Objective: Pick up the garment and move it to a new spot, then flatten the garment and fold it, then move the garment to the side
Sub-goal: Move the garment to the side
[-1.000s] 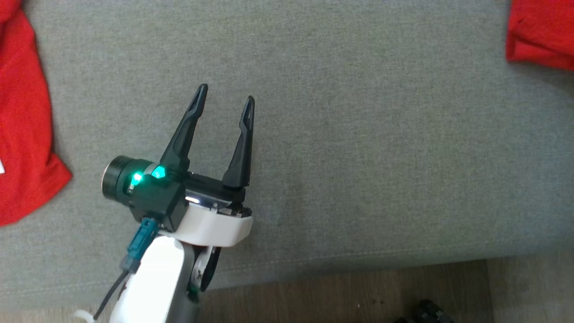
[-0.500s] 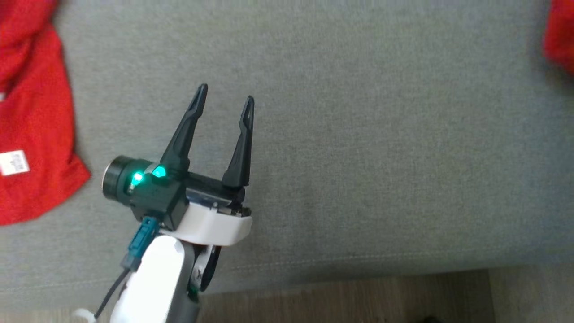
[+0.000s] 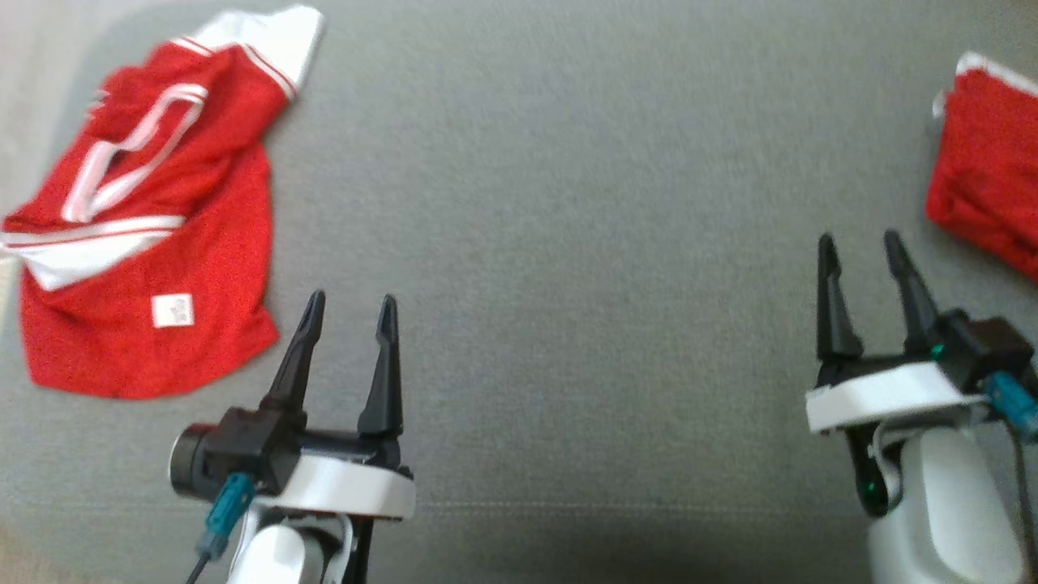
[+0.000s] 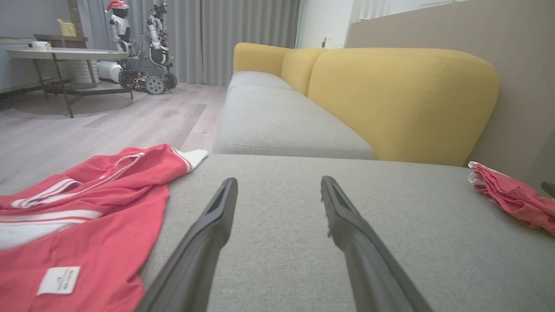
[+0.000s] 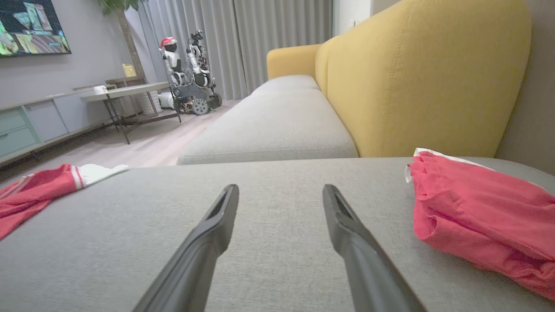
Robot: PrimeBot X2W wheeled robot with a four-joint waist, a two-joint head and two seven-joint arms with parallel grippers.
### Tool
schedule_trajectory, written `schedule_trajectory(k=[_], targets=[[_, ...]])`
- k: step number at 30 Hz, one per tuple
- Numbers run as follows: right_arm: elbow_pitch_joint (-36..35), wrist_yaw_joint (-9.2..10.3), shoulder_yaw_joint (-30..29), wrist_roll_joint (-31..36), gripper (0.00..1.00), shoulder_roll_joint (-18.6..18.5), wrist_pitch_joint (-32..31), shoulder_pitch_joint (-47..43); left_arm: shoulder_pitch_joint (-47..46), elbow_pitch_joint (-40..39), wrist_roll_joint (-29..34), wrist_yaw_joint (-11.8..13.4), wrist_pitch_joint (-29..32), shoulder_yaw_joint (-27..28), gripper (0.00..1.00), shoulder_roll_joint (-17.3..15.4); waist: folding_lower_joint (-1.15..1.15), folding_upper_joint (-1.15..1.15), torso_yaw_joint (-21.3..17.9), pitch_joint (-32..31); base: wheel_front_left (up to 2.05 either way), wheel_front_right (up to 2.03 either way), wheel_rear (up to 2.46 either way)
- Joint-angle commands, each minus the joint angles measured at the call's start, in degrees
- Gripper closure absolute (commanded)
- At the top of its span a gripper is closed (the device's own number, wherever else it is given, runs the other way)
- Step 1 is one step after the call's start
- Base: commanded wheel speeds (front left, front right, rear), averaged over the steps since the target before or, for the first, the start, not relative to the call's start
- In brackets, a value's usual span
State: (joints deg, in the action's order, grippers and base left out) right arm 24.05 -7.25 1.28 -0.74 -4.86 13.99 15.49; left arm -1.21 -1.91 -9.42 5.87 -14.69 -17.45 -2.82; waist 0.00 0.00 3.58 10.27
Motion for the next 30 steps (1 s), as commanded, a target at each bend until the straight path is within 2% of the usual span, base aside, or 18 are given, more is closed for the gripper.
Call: schedule_trajectory(k=[1, 5, 9, 18, 30], targets=[[-2.6, -0.24, 2.1, -1.2, 0.0, 0.6, 0.9, -0.4, -0.4, -1.9, -0.2, 0.3, -0.3, 2.5, 0.0, -0.1, 0.0, 0.0, 3.0, -4.9, 0.0, 0.0, 0.0], [-11.1, -0.24, 3.1, -3.9, 0.0, 1.5, 1.0, -6.0, 2.3, -2.4, 1.0, 0.0, -0.3, 3.6, 0.0, -0.1, 0.0, 0.0, 4.1, -8.4, 0.0, 0.0, 0.0], [-15.5, -0.24, 1.4, -3.8, 0.0, 1.8, 1.0, -12.7, 4.8, -3.7, 2.2, -0.6, -0.3, 4.1, 0.0, -0.1, 0.0, 0.0, 4.6, -10.8, 0.0, 0.0, 0.0], [-17.2, -0.24, 1.3, -4.3, 0.0, 2.0, 1.0, -20.0, 7.8, -4.9, 4.7, -2.2, -0.3, 4.6, 0.0, -0.1, 0.0, 0.0, 4.0, -13.1, 0.0, 0.0, 0.0], [-17.8, -0.24, 2.1, -5.2, 0.0, 2.0, 1.0, -20.9, 8.5, -4.6, 6.6, -2.6, -0.3, 4.9, 0.0, -0.1, 0.0, 0.0, 2.1, -13.0, 0.0, 0.0, 0.0]])
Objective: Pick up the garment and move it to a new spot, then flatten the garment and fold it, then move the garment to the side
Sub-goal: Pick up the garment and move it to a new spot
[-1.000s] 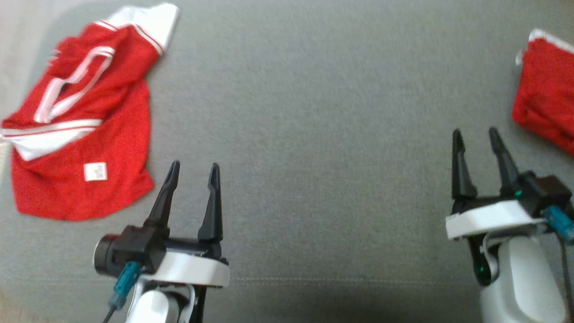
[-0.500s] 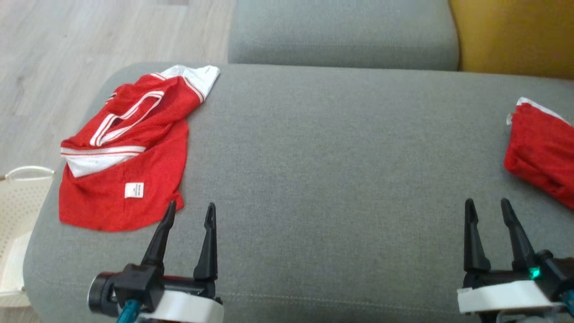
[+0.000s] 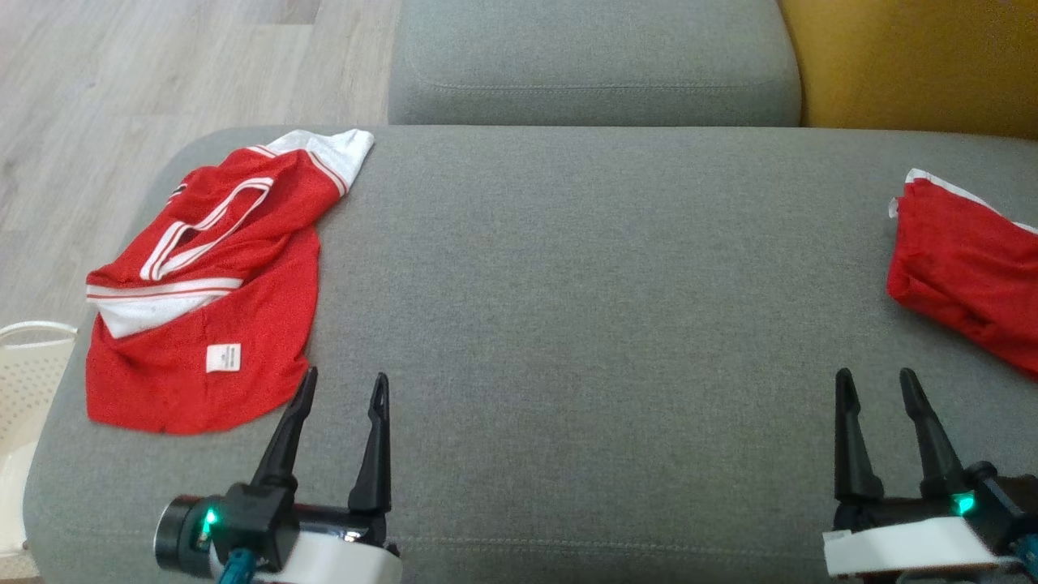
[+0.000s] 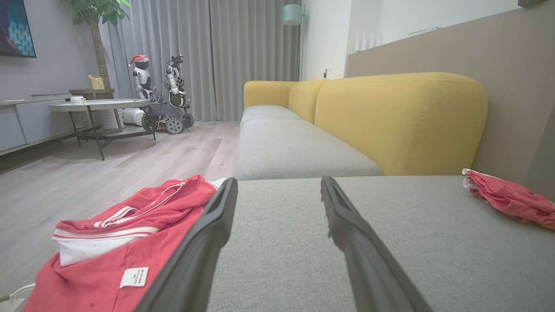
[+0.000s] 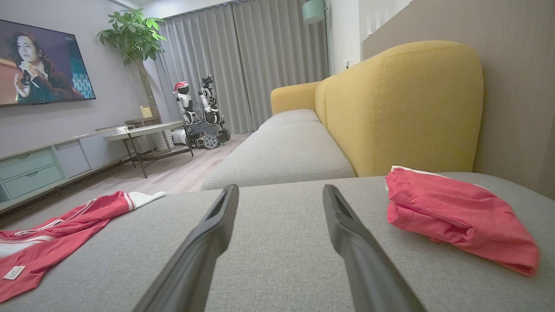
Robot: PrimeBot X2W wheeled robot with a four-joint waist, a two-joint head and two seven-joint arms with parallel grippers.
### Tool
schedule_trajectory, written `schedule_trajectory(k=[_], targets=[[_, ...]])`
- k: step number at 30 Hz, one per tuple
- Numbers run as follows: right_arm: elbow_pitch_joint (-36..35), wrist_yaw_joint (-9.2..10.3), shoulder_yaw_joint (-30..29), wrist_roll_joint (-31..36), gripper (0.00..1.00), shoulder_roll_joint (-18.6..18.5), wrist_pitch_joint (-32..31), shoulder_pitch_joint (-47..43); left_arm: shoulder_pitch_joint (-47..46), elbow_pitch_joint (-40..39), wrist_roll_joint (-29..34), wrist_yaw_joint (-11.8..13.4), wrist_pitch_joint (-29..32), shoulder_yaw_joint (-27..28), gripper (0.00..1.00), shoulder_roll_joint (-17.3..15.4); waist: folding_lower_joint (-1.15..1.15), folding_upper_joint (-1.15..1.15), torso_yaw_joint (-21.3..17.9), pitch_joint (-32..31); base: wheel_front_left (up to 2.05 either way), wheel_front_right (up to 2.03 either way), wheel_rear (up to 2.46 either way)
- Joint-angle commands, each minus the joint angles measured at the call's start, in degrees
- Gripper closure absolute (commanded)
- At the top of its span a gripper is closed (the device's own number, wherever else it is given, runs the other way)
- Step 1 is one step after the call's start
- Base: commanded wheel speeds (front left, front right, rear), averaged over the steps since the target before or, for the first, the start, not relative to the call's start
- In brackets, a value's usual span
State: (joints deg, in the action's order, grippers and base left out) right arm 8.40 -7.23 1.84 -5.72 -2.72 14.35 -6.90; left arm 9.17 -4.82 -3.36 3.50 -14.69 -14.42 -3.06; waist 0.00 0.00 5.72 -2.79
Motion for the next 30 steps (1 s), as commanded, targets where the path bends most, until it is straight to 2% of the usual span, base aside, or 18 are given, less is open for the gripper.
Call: schedule_trajectory(k=[1, 18, 26, 30], targets=[[-2.1, -0.25, 1.5, -0.2, 0.0, -0.2, 0.6, 1.5, -1.9, -1.7, 0.6, -0.3, -0.3, 1.8, 0.0, 0.2, 0.0, 0.0, 0.0, 0.1, 0.0, 0.0, 0.0], [-2.0, -0.25, 1.2, -0.4, 0.0, -0.2, 0.6, 0.9, -2.2, 0.2, 0.9, 0.6, -0.3, 1.5, 0.0, 0.2, 0.0, 0.0, 1.5, 0.2, 0.0, 0.0, 0.0], [-2.1, -0.25, 2.6, -0.6, 0.0, -0.2, 0.6, 0.4, -2.3, 0.1, 0.5, 1.4, -0.3, 1.7, 0.0, 0.2, 0.0, 0.0, 5.7, 0.2, 0.0, 0.0, 0.0], [-2.2, -0.25, 3.9, -0.9, 0.0, -0.2, 0.6, 0.3, -2.2, 0.0, 0.3, 1.7, -0.3, 1.9, 0.0, 0.2, 0.0, 0.0, 9.6, 0.4, 0.0, 0.0, 0.0]])
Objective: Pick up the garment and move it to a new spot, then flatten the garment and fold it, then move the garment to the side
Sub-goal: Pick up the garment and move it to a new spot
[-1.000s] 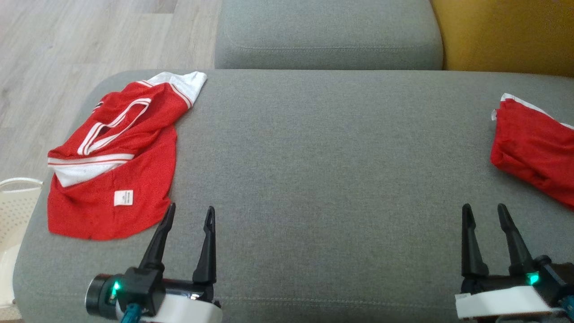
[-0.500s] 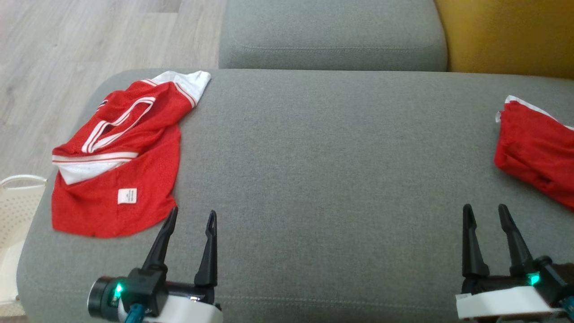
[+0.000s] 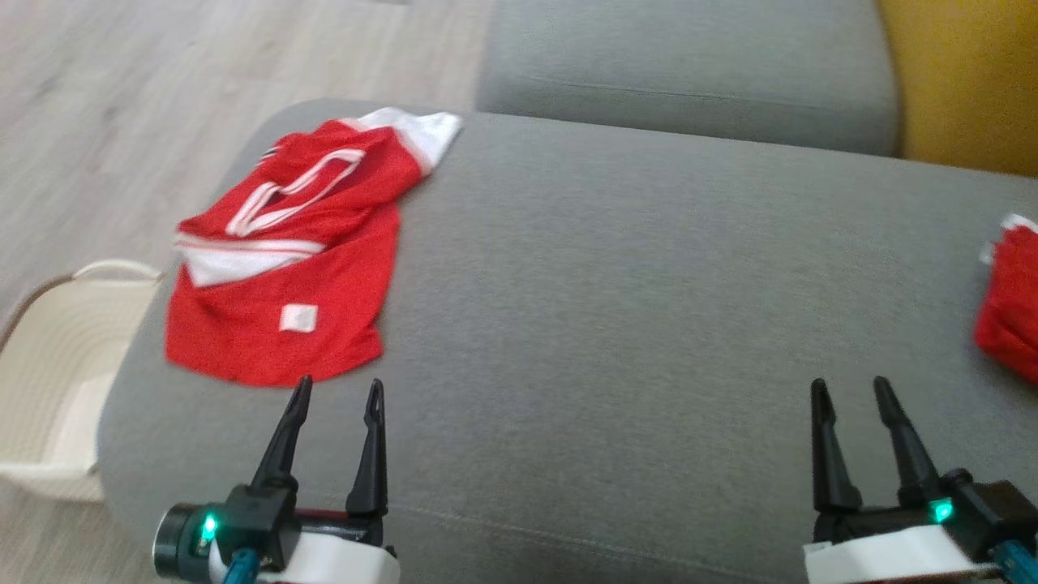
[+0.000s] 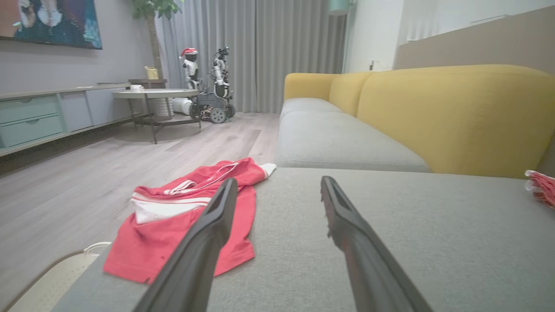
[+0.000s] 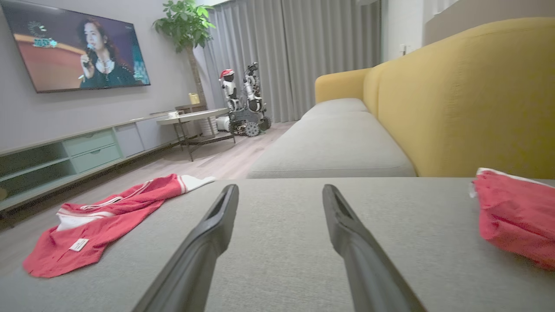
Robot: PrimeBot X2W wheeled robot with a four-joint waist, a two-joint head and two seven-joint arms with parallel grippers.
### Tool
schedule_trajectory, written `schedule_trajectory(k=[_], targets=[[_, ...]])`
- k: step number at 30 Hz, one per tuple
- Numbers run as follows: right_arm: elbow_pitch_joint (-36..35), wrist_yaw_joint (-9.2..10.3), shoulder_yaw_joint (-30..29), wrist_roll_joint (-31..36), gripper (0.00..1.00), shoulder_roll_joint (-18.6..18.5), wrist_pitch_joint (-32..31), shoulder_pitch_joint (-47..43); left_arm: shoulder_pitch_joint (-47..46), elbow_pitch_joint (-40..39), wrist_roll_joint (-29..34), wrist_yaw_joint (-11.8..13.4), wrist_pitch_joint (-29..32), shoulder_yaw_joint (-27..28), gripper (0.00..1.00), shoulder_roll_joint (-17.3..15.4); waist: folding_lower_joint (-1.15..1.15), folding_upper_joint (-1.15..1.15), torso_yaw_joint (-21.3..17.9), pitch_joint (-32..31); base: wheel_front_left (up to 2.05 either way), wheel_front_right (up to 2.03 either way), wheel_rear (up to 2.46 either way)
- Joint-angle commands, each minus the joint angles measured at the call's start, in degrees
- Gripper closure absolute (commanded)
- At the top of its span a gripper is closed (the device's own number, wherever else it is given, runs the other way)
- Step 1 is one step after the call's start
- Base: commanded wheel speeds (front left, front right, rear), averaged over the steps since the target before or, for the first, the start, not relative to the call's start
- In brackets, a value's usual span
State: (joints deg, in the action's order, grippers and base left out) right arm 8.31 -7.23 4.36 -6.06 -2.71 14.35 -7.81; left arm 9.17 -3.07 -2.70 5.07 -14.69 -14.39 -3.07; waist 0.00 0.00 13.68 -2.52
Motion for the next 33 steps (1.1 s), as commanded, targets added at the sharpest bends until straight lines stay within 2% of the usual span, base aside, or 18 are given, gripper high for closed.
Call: schedule_trajectory(k=[1, 9, 14, 24, 28, 33], targets=[[-2.1, -0.25, 1.9, -0.6, 0.0, -0.2, 0.6, 1.3, -2.1, -1.9, -0.4, 0.2, -0.3, 1.9, 0.0, 0.2, 0.0, 0.0, 2.6, 0.2, 0.0, 0.0, 0.0], [-1.9, -0.25, 3.7, -1.4, 0.0, -0.2, 0.6, 2.1, -1.8, -2.6, -0.1, 0.2, -0.3, 2.8, 0.0, 0.2, 0.0, 0.0, 10.8, 0.8, 0.0, 0.0, 0.0], [-1.7, -0.25, 4.1, -1.7, 0.0, -0.2, 0.6, 2.3, -1.7, -3.2, 0.2, 0.2, -0.3, 3.5, 0.0, 0.2, 0.0, 0.0, 14.5, 0.8, 0.0, 0.0, 0.0], [-1.1, -0.25, 5.7, -1.1, 0.0, -0.2, 0.6, 3.9, -1.7, -4.8, -0.3, 0.9, -0.3, 4.4, 0.0, 0.2, 0.0, 0.0, 15.5, 2.0, 0.0, 0.0, 0.0], [-1.3, -0.25, 5.2, -0.1, 0.0, -0.2, 0.6, 3.4, -5.5, -4.9, 0.1, -0.8, -0.3, 5.5, 0.0, -0.1, 0.0, 0.0, 15.4, 3.6, 0.0, 0.0, 0.0], [-1.5, -0.25, 4.9, 3.5, 0.0, -0.2, 0.6, 5.0, -16.5, -3.4, -0.3, -4.1, -0.3, 8.3, 0.0, -1.8, 0.0, 0.0, 13.3, 9.2, 0.0, 0.0, 0.0]])
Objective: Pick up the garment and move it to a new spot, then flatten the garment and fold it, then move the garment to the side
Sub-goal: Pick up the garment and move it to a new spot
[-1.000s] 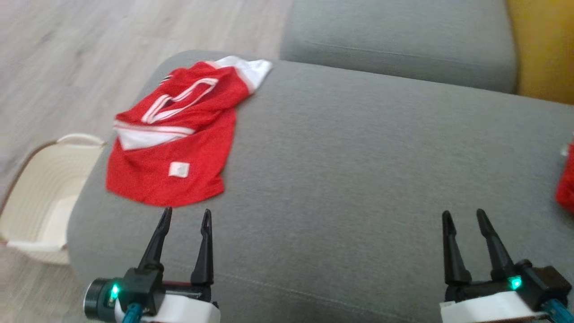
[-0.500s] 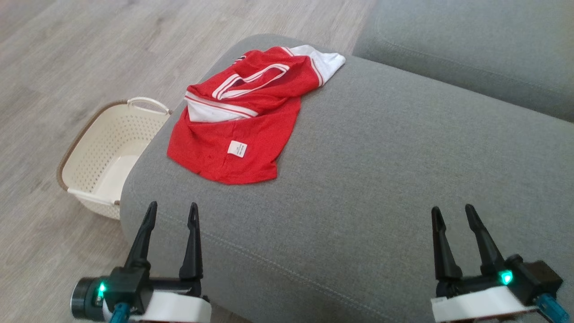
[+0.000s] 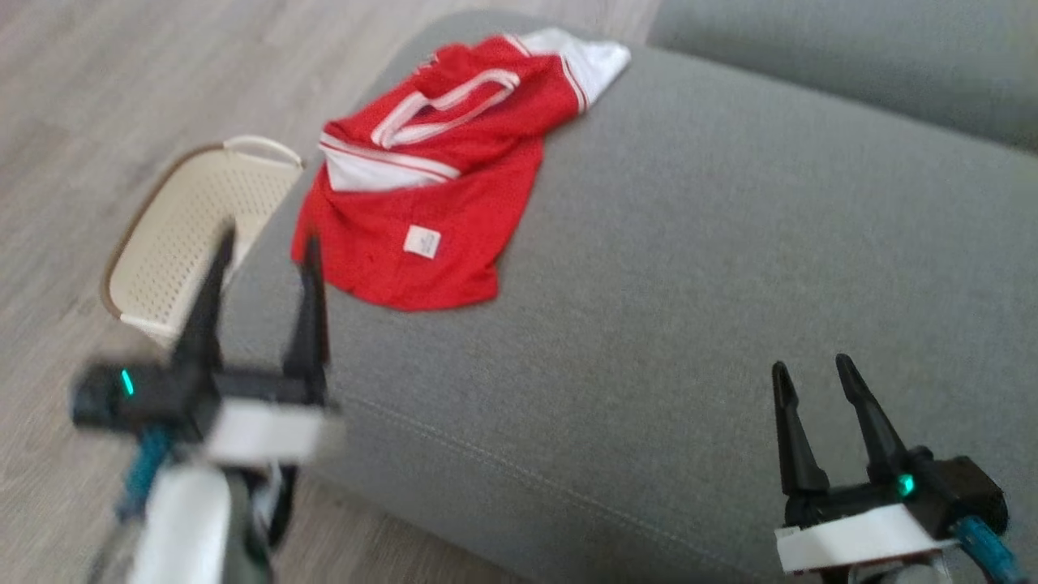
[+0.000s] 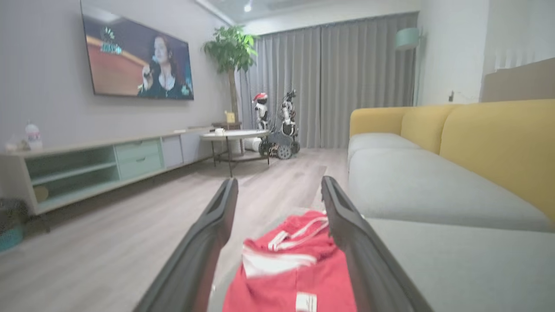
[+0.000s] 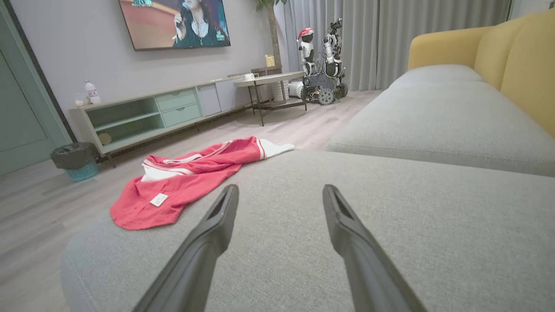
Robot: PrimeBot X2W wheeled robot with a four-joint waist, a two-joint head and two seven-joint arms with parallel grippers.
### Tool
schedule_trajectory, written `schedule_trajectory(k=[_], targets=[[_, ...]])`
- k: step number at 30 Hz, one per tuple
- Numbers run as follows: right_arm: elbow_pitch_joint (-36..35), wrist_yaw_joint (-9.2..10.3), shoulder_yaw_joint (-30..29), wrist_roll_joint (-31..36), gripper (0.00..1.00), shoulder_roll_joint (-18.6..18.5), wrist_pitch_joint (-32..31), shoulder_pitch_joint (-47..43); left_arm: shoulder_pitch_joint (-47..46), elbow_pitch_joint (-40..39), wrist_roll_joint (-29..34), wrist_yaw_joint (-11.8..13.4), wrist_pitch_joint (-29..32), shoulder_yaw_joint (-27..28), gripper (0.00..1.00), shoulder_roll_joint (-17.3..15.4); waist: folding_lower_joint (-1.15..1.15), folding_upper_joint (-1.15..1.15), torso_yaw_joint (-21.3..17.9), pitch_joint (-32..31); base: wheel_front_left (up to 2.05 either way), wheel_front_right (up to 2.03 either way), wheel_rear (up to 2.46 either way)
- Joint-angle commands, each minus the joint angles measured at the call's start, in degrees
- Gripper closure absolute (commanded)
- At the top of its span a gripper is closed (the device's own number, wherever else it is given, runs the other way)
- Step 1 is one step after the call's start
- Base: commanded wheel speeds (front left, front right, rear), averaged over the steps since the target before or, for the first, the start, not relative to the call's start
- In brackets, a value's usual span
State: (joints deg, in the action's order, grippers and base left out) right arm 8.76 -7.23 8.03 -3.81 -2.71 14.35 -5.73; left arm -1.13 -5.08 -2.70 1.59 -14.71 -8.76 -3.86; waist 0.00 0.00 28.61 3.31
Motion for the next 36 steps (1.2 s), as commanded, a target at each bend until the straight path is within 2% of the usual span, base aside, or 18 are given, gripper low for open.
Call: schedule_trajectory(k=[1, 5, 9, 18, 19, 26, 36], targets=[[-2.0, -0.25, 1.3, 1.8, 0.0, -0.4, 0.6, 3.4, -8.8, -0.5, -0.5, -1.2, -0.3, 3.3, 0.0, -1.4, 0.0, 0.0, -2.1, 4.5, 0.0, 0.0, 0.0], [-2.5, -0.25, 1.6, 3.1, 0.0, -1.6, 0.6, 5.5, -18.7, 6.1, -2.6, -3.6, -0.3, 6.7, 0.0, -3.2, 0.0, 0.0, -4.4, 9.0, 0.0, 0.0, 0.0], [-3.2, -0.25, 2.0, 3.8, 0.0, -2.7, 0.6, 7.3, -26.1, 13.5, -4.6, -4.6, 0.0, 9.2, 0.0, -5.0, 0.0, 0.0, -6.3, 12.4, 0.0, 0.0, 0.0], [-6.7, -0.25, 2.8, 5.5, 0.0, -6.2, 0.6, 12.9, -48.6, 38.1, -12.8, -8.2, 14.6, 11.0, 0.0, -10.4, 0.0, 0.0, -11.1, 22.1, 0.0, 0.0, 0.0], [-7.4, -0.25, 3.3, 5.8, 0.0, -6.9, 0.6, 14.4, -52.3, 42.9, -15.4, -8.7, 16.8, 11.0, 0.0, -10.9, 0.0, 0.0, -12.4, 23.9, 0.0, 0.0, 0.0], [-10.6, -0.25, 3.6, 6.3, 0.0, -7.7, 0.6, 17.3, -60.9, 53.4, -22.0, -9.0, 21.2, 5.6, 0.0, -13.7, 0.0, 0.0, -16.0, 28.7, 0.0, 0.0, 0.0], [-14.7, -0.25, 4.1, 7.0, 0.0, -7.4, 0.6, 17.1, -66.4, 62.4, -26.3, -9.1, 20.5, -2.9, 0.0, -16.3, 0.0, 0.0, -18.6, 33.6, 0.0, 0.0, 0.0]])
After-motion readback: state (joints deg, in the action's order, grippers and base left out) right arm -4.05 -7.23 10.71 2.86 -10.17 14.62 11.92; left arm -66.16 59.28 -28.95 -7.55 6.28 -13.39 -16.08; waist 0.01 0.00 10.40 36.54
